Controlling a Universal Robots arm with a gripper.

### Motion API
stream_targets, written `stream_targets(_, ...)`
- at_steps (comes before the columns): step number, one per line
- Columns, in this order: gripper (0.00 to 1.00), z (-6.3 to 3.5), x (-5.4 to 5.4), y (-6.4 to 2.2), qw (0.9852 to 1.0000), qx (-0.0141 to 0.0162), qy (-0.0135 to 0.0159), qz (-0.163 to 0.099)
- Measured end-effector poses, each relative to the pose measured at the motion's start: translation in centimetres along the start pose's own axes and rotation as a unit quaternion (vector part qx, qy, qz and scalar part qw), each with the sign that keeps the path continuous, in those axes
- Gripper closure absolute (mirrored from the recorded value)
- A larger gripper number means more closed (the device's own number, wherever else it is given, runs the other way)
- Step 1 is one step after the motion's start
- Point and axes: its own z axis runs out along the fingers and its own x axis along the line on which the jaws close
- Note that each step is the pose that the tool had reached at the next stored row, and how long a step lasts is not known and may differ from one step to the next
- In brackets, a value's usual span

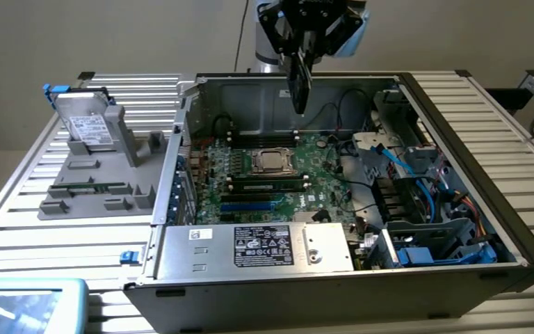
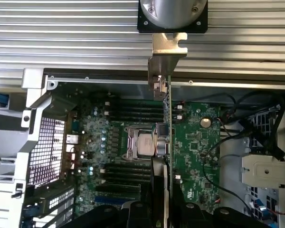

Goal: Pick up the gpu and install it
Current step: 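Pick up the gpu and move the gpu toward the slot, then insert the gpu into the slot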

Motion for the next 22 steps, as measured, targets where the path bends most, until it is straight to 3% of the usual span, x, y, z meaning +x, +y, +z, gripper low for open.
stream_targets(9,0.72,0.03,-0.85,-0.02,1.0000,-0.0001,0.0003,0.000)
stream_targets(16,0.72,0.03,-0.86,-0.01,1.0000,-0.0003,0.0005,-0.002)
stream_targets(19,0.72,0.03,-0.86,-0.01,0.9999,-0.0016,0.0025,-0.016)
stream_targets(22,0.72,0.03,-0.85,-0.02,0.9991,-0.0008,0.0056,-0.041)
